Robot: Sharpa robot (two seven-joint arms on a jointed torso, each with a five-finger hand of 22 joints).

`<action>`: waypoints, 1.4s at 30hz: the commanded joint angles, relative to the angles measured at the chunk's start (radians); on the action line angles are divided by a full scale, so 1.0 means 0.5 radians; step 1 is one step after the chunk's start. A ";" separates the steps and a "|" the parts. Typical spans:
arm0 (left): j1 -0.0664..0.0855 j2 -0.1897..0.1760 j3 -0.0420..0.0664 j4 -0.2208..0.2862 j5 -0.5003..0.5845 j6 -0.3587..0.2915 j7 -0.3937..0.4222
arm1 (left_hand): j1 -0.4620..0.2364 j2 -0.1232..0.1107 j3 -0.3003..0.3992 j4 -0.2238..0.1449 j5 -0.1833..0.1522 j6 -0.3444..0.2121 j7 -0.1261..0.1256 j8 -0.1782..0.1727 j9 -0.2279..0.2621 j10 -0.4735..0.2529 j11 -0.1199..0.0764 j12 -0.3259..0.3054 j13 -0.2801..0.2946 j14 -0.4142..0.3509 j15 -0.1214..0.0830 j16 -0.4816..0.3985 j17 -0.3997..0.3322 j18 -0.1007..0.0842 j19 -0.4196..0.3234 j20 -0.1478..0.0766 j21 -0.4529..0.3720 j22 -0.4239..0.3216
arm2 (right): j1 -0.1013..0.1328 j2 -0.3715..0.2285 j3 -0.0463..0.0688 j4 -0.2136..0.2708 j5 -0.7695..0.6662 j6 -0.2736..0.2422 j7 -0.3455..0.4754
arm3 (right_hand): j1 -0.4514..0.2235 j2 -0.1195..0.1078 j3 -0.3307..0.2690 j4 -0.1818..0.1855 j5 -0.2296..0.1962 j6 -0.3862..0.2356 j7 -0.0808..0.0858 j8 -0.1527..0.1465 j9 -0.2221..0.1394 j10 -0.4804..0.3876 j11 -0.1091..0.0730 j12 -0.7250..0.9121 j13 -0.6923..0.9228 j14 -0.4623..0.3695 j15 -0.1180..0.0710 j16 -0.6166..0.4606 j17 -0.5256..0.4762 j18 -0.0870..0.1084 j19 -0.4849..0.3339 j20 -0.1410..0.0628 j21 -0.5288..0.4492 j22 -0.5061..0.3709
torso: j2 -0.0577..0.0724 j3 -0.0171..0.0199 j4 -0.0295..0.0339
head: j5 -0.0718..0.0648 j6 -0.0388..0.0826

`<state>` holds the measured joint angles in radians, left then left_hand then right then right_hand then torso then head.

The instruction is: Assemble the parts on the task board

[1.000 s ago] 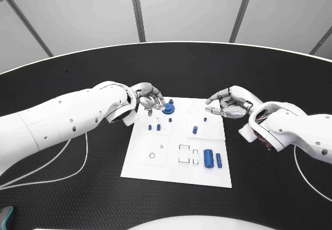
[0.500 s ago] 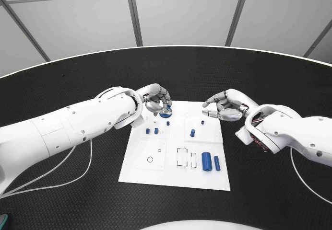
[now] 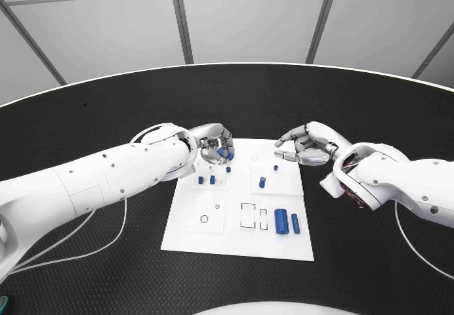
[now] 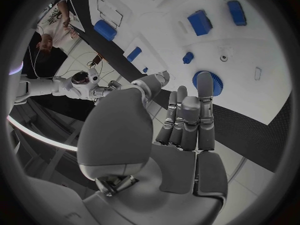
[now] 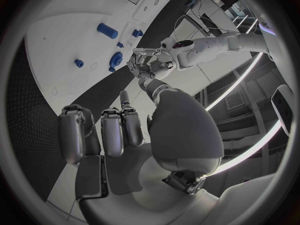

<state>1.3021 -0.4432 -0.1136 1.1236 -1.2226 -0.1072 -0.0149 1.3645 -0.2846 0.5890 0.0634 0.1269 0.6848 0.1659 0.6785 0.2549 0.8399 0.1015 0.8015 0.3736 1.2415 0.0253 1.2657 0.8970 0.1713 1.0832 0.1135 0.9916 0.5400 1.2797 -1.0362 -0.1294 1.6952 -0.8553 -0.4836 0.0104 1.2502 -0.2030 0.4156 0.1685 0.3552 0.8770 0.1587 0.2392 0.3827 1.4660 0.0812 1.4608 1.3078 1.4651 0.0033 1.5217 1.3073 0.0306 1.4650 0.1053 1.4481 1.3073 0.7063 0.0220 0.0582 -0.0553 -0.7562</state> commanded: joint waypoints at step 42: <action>-0.098 0.134 -0.007 -0.188 -0.197 0.097 -0.120 | -0.033 0.079 -0.002 -0.036 -0.010 0.161 -0.021 -0.038 -0.063 0.058 -0.026 -0.109 -0.149 0.128 -0.013 0.189 0.188 0.025 0.016 -0.008 0.102 0.066 | 0.000 -0.010 0.000 0.027 0.000 -0.002 0.001 | -0.008 0.008 0.006 -0.005 0.008 -0.011 -0.001 0.011 -0.003 0.029 -0.020 -0.007 0.317 0.141 -0.017 -0.010 0.217 0.029 0.035 -0.015 -0.007 0.134 | -0.003 0.0022 -0.001 | -0.027 -0.014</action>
<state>1.2536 -0.3770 -0.1170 1.0307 -1.3211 -0.0611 -0.0732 1.3492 -0.2544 0.5824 0.0458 0.1268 0.7563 0.1554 0.6632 0.2245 0.8633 0.0891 0.7510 0.3001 1.2991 0.0218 1.3548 0.9907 0.1717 1.0866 0.1101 1.0395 0.5721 1.2798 -1.0412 -0.1292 1.7085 -0.8553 -0.4847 0.0109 1.2502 -0.2030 0.4156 0.1685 0.3552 0.8770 0.1587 0.2396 0.3828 1.4660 0.0811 1.4608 1.3075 1.4651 0.0033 1.5218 1.3078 0.0306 1.4650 0.1053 1.4482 1.3073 0.7050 0.0226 0.0582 -0.0680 -0.7624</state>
